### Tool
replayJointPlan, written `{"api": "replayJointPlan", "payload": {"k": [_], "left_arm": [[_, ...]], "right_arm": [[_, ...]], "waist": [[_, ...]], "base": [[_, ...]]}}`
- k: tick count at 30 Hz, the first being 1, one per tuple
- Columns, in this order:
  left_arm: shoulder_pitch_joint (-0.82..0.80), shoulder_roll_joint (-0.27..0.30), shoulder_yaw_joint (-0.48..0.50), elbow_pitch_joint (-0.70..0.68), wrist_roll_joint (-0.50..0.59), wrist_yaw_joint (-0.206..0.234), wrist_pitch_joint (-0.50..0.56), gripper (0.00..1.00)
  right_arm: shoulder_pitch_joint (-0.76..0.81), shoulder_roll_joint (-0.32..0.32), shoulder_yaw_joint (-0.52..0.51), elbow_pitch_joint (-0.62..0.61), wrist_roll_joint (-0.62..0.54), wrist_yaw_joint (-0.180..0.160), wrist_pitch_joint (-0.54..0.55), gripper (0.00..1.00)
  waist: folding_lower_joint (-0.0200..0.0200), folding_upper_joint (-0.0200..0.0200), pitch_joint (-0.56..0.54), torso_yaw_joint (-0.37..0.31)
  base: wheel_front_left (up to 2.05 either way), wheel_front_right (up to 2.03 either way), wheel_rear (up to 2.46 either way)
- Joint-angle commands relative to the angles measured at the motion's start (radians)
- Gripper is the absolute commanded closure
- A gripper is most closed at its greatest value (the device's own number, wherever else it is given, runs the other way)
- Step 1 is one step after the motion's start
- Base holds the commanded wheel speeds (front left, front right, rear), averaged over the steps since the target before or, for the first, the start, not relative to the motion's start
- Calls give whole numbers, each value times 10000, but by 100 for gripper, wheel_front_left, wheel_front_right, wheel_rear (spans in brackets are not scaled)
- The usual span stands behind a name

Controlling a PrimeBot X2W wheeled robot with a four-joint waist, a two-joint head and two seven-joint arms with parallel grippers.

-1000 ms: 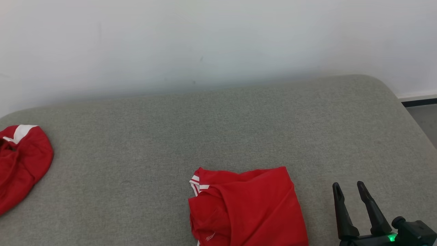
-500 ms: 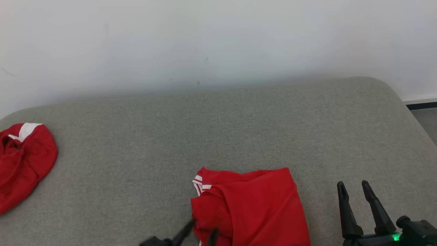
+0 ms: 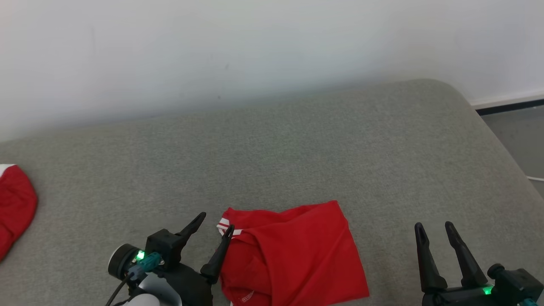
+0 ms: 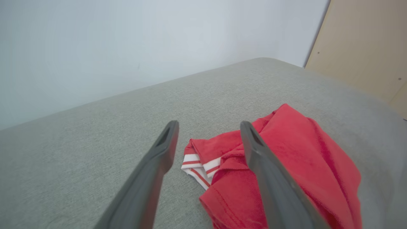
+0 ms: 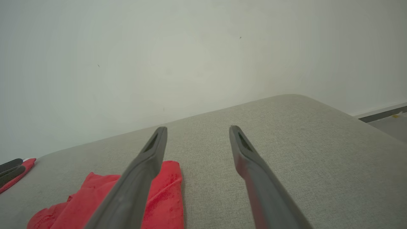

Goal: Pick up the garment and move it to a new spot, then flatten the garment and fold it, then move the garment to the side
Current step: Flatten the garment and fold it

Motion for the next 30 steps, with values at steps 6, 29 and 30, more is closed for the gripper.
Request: {"api": "replayJointPlan", "payload": {"k": [6, 29, 30], "left_arm": [[-643, -158, -455, 1296, 6, -175, -27, 0], [-2312, -714, -1986, 4089, -189, -255, -498, 100], [-2395, -715, -1960, 4056, -160, -255, -520, 100]], "right_arm": [[-254, -62, -93, 13, -3, -20, -1, 0], [-438, 21, -33, 19, -21, -22, -1, 0], [-421, 32, -44, 21, -28, -22, -1, 0]], "waist": [[0, -1, 434, -572], [0, -1, 667, -895], [0, -1, 663, -884]], "base": [[0, 0, 0], [0, 0, 0], [0, 0, 0]]}}
